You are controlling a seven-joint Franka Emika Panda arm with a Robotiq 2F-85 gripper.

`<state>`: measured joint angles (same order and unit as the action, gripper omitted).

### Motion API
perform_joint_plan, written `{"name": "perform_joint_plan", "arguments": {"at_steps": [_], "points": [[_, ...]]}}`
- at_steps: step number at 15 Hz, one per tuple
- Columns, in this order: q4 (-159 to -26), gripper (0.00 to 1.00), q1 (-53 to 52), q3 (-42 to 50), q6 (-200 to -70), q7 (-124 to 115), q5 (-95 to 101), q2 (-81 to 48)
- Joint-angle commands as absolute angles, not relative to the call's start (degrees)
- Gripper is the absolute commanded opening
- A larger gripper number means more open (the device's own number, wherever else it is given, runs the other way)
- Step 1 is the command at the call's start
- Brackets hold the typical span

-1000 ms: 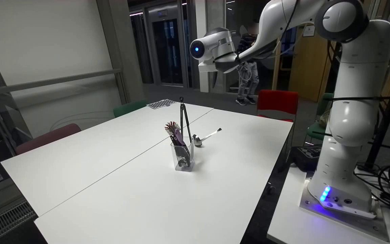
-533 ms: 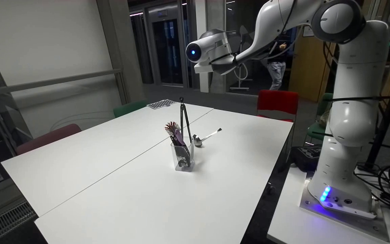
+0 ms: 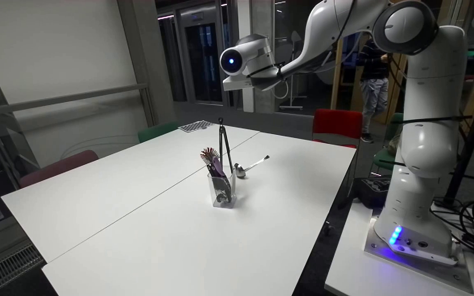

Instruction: Pick up the spoon and put it in the cup

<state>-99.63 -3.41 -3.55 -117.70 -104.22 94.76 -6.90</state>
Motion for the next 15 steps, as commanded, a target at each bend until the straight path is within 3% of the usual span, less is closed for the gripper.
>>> {"name": "perform_joint_plan", "arguments": {"at_steps": [1, 15], "points": [[-94.9, 0.02, -3.9, -4.1, -123.1, -102.8, 95.7, -9.9], [-95.2, 0.02, -3.7, -3.9, -137.0, -104.0, 95.0, -10.4]]}}
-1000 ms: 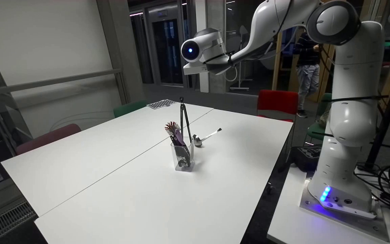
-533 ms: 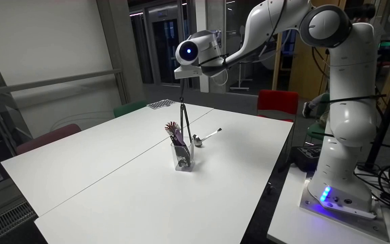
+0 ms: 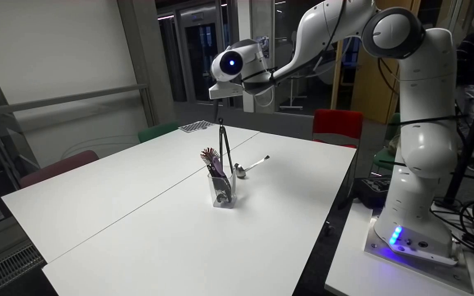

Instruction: Pick up the spoon and put it in the cup

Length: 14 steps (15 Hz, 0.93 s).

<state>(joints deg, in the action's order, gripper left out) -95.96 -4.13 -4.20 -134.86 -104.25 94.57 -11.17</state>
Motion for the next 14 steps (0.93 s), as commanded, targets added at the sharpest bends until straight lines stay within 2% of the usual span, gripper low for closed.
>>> {"name": "perform_joint_plan", "arguments": {"at_steps": [1, 4, 5, 14], "points": [[-95.4, 0.02, -3.6, -3.8, -137.2, -104.1, 95.1, -10.3], [-96.2, 0.02, -3.6, -3.8, -137.0, -104.6, 94.9, -9.6], [-95.8, 0.06, -4.2, -4.1, -135.3, -104.2, 94.4, -11.1], [-95.8, 0.06, -4.2, -4.0, -135.3, -104.2, 94.4, -11.1]]}}
